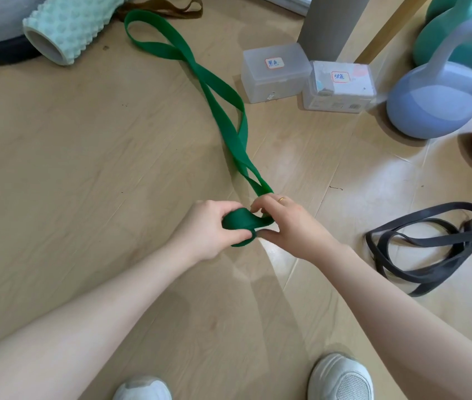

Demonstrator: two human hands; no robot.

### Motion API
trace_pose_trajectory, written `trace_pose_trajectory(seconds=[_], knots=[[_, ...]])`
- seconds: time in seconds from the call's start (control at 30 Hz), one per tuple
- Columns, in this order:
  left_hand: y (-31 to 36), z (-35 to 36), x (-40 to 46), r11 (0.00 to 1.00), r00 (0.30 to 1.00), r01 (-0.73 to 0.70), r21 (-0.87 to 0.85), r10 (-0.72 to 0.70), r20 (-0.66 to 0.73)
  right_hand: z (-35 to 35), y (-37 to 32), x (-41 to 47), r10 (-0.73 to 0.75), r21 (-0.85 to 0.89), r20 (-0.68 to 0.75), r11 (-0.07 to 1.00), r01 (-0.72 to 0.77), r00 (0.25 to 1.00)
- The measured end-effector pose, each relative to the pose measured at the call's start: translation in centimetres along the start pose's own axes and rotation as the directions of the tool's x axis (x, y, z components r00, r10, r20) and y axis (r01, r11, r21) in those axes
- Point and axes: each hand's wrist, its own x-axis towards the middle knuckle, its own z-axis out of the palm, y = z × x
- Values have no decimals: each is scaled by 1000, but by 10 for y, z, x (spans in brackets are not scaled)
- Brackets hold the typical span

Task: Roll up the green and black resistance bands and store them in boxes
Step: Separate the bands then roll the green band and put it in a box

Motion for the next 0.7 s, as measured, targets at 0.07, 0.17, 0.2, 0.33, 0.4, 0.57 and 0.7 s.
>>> trace_pose_trajectory(seconds=[0.07,0.17,0.2,0.33,0.4,0.57,0.7], knots=[[-1,-4,-1,997,997,-74,21,75,-9,3,5,2,20,-30,-40,999,-21,999],[-3,-8,-1,960,975,-216,176,220,-2,9,2,4,-42,-69,-56,997,38,998],[-4,-9,-2,943,967,-247,222,255,-8,9,-1,5,-55,-80,-47,995,51,997],[-12,-21,-2,917,948,-283,282,312,-65,3,-5,10,-22,-75,-59,997,18,998],[-16,-25,0,936,946,-285,208,310,-96,2,-7,7,-19,-59,-100,998,13,995],[-6,-17,2,936,982,-144,-321,95,-163,3,-22,-5,194,579,-120,810,-90,974],[-2,-10,4,842,980,-99,-530,-8,-197,3,-27,-5,308,826,-35,545,-146,951]])
